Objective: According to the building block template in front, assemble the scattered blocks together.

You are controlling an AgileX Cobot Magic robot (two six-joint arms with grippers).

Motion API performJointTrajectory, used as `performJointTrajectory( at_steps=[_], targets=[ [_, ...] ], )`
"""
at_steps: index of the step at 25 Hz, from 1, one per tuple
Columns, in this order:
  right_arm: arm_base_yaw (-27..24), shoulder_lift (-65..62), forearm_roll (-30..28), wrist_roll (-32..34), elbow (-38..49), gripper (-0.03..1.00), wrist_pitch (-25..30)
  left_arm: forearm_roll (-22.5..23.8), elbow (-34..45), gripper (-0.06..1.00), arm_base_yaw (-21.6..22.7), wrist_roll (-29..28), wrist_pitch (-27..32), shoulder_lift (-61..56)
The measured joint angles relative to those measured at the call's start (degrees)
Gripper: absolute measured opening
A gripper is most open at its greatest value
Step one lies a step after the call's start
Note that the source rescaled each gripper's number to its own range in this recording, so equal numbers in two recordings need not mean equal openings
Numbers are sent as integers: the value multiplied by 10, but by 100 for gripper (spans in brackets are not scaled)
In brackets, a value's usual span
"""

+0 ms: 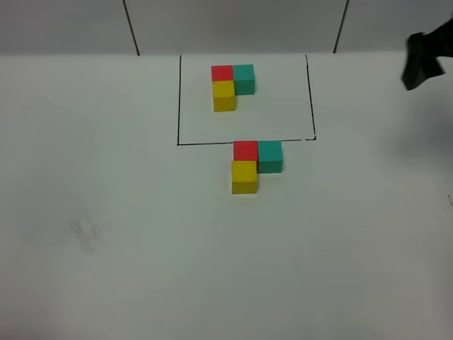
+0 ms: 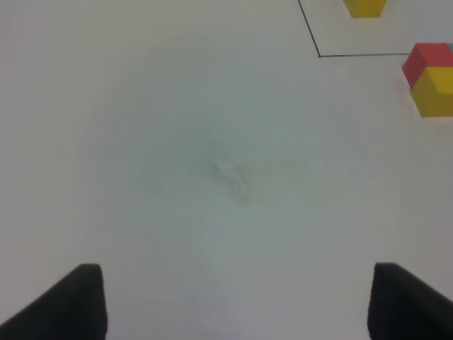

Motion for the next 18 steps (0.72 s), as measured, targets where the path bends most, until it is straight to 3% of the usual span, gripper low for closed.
performJointTrajectory(
  at_steps=[8,13,18],
  targets=[
    [-133,-224,-23,24,240,100,-35,0,0,77,0,0,0,0],
    [-125,-361,-29,26,349,100,-44,0,0,77,0,0,0,0],
    [-76,-491,-28,26,441,100,-53,0,0,77,0,0,0,0]
  ],
)
